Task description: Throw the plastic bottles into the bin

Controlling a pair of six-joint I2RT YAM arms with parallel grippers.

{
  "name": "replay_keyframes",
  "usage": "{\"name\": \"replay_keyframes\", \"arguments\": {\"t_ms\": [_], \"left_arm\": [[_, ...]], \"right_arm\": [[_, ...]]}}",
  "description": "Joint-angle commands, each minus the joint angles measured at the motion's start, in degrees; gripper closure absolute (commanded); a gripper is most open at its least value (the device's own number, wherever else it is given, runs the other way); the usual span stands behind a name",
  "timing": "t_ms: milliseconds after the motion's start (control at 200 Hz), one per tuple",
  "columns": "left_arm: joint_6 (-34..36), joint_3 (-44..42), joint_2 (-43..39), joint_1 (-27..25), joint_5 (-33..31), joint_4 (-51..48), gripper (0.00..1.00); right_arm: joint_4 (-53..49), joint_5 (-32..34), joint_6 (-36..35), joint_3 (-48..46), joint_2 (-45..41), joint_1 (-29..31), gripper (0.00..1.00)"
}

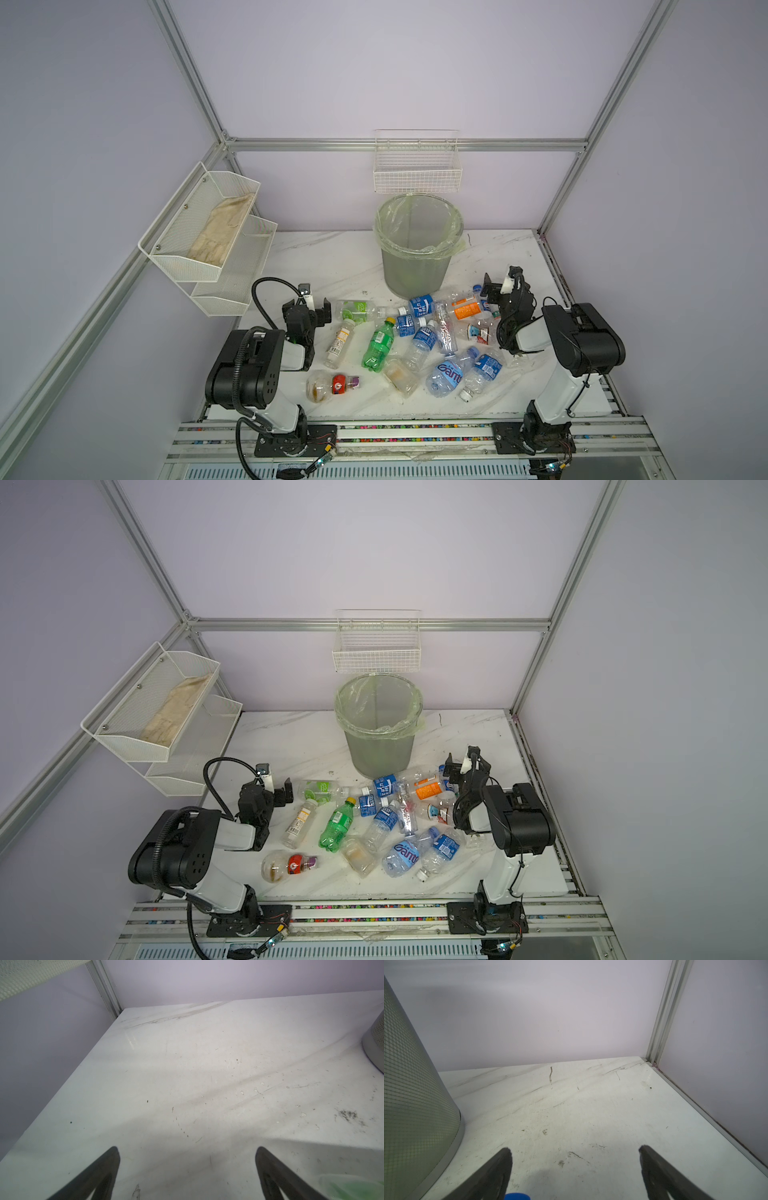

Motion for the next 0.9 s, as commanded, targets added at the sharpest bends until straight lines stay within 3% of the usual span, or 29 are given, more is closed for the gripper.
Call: {"name": "replay_keyframes", "arguments": {"t_ms": [0, 895], "left_arm": [[-0.9, 3.0, -1.3, 0.5, 0.6, 1.8, 0.0], [-1.3, 3.5, -1.3, 0.6, 0.7, 0.9, 0.0]], "right_arm": [[1.6, 0.4, -0.2, 0.1, -0.8, -0.3, 0.03], [1.5, 0.5, -0.1, 0.3, -0.8, -0.3, 0.03]]}}
